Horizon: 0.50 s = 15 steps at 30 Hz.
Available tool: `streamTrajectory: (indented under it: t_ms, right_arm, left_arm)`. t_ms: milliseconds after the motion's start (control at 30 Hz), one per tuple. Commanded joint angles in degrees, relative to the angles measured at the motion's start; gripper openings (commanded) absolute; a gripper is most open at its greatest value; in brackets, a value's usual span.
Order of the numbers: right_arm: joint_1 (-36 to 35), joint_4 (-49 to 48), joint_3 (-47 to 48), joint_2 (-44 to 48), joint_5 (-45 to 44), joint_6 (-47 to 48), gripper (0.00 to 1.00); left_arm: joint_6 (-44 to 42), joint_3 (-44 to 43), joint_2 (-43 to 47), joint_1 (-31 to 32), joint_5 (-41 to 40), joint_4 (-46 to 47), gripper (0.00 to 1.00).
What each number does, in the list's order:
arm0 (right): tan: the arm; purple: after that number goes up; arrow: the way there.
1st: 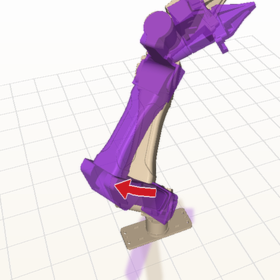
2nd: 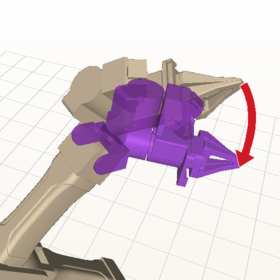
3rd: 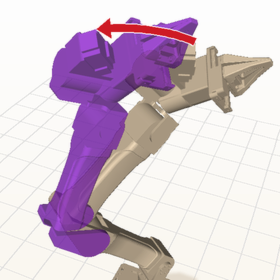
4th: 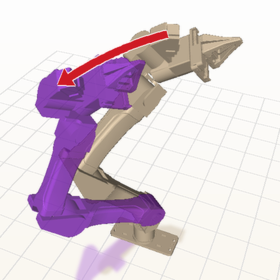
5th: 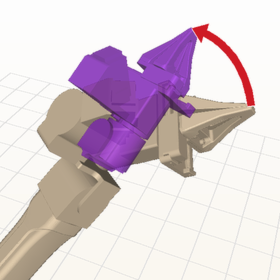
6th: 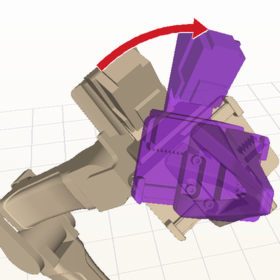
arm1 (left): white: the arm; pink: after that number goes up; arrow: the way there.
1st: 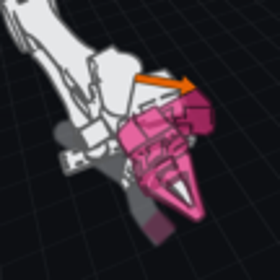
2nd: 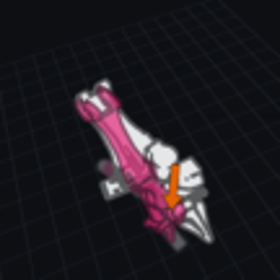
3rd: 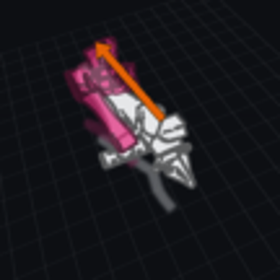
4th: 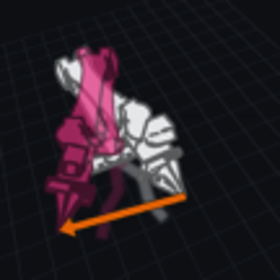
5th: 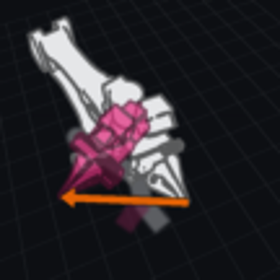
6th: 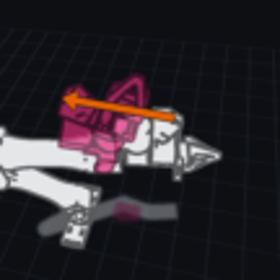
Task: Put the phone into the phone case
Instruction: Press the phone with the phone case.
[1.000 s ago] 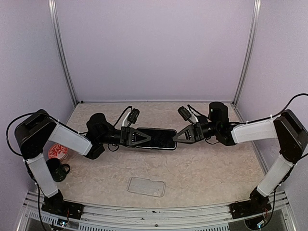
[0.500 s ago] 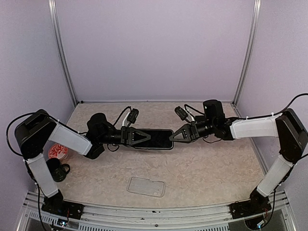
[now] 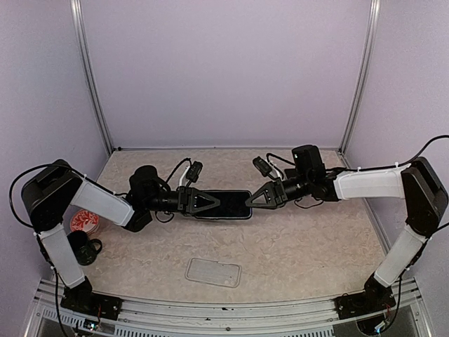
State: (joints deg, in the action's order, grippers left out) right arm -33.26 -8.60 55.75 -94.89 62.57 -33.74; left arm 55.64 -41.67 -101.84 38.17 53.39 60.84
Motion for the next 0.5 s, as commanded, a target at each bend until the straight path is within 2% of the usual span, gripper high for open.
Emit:
streamTrajectory:
  t_ms: [0, 333, 467]
  right_arm:
    - [-0.12, 3.83, 1.08, -1.29, -7.8, 1.11, 0.0]
    - [-0.03, 4.51, 1.06, -0.73, -8.07, 1.65, 0.0]
    - [0.01, 4.78, 1.29, -0.6, -8.07, 1.67, 0.0]
  left_arm:
    - [-1.23, -0.51, 2.71, 0.76, 2.15, 4.64, 0.25]
    - [-1.95, -0.4, 2.5, 0.85, 1.77, 3.5, 0.14]
    - [-2.84, -0.51, 2.66, 0.85, 1.39, 2.07, 0.06]
